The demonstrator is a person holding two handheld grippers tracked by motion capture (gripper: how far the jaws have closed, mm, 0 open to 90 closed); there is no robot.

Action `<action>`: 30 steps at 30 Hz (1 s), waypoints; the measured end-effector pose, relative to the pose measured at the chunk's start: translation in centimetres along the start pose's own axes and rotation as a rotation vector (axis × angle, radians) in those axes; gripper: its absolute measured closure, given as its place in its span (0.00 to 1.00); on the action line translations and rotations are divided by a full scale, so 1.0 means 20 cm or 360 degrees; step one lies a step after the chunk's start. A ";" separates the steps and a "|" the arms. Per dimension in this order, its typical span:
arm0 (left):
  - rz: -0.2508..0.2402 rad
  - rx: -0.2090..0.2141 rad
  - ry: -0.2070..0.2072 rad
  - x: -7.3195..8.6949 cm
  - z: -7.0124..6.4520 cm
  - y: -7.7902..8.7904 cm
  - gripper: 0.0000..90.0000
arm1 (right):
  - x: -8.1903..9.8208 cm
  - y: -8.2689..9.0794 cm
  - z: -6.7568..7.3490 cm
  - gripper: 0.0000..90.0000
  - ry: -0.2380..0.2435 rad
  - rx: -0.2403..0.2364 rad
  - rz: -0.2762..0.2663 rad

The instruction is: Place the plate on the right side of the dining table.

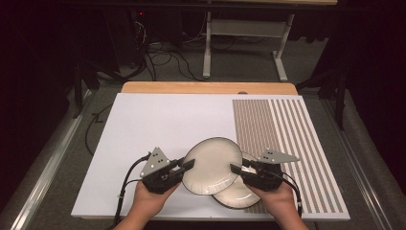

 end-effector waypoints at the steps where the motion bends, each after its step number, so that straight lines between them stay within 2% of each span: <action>1: -0.0001 0.0000 0.0000 0.00 0.00 0.00 0.87 | 0.00 0.00 0.00 0.75 -0.0013 -0.0005 -0.0002; 8: -0.0003 -0.0001 0.0000 0.00 0.00 0.00 0.87 | 0.01 0.00 -0.02 0.84 -0.0075 -0.0024 -0.0001; 15: -0.0005 -0.0003 0.0001 0.00 0.00 0.00 0.87 | 0.02 -0.02 -0.03 0.86 -0.0120 -0.0051 0.0028; 30: 0.0019 0.0019 0.0037 0.00 0.00 0.01 0.87 | 0.03 -0.01 -0.05 0.92 -0.0265 -0.0134 0.0004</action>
Point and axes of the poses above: each handheld gripper's, and its own axes: y roughly backward along the jaws, x roughly out of its underside, z roughly to its left, the point moved 3 cm from there along -y, roughly forward along the jaws, and after that the axes turned 6 degrees about -x, right-handed, at the moved point
